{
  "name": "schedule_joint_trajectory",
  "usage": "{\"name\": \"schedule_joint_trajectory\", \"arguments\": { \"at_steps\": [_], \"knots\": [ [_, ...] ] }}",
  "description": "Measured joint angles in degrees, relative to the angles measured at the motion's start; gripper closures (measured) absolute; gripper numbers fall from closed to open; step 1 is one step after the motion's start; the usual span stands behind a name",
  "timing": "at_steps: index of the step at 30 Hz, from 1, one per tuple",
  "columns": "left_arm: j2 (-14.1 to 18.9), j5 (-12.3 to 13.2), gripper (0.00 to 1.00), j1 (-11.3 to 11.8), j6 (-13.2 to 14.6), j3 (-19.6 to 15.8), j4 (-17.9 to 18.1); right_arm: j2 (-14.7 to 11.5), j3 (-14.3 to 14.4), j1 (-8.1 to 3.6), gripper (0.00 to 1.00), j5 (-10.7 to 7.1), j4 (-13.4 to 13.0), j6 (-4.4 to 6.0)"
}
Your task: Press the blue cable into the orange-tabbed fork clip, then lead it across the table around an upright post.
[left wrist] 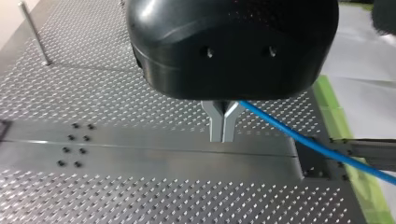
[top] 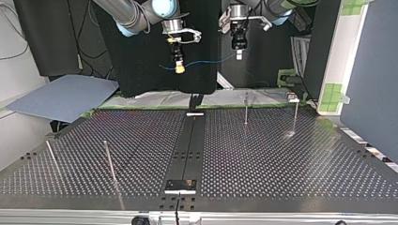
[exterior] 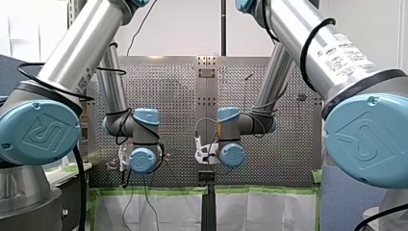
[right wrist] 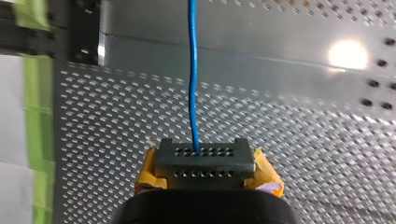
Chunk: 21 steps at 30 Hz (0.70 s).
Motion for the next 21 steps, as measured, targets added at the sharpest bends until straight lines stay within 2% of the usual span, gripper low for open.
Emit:
{"name": "schedule_joint_trajectory", "arguments": {
  "at_steps": [2, 4, 7, 11, 17, 21],
  "knots": [
    [0.93, -0.88, 1.00, -0.03, -0.49, -0.26, -0.76, -1.08, -0.49, -0.10, 1.00, 0.83, 1.14, 0.37],
    [1.97, -1.42, 1.00, 0.04, -0.80, -0.66, -1.70, -2.10, -0.69, -0.20, 1.00, 0.79, 1.94, 0.88],
    [3.52, -1.51, 1.00, 0.35, -1.23, -1.20, -3.23, -3.67, -0.79, -0.36, 1.00, -0.12, 2.66, 1.96],
    [5.47, -0.35, 1.00, 0.88, -2.52, -2.56, -4.74, -5.89, -0.81, -0.52, 1.00, -2.14, 2.81, 3.73],
    [8.74, 2.76, 1.00, 1.99, -4.27, -5.27, -2.75, -8.86, -0.85, -0.31, 1.00, -5.59, 2.27, 4.96],
    [9.05, 4.37, 1.00, 2.74, -4.56, -5.72, -0.40, -7.80, -0.95, -0.14, 1.00, -6.66, 0.44, 5.44]
  ]
}}
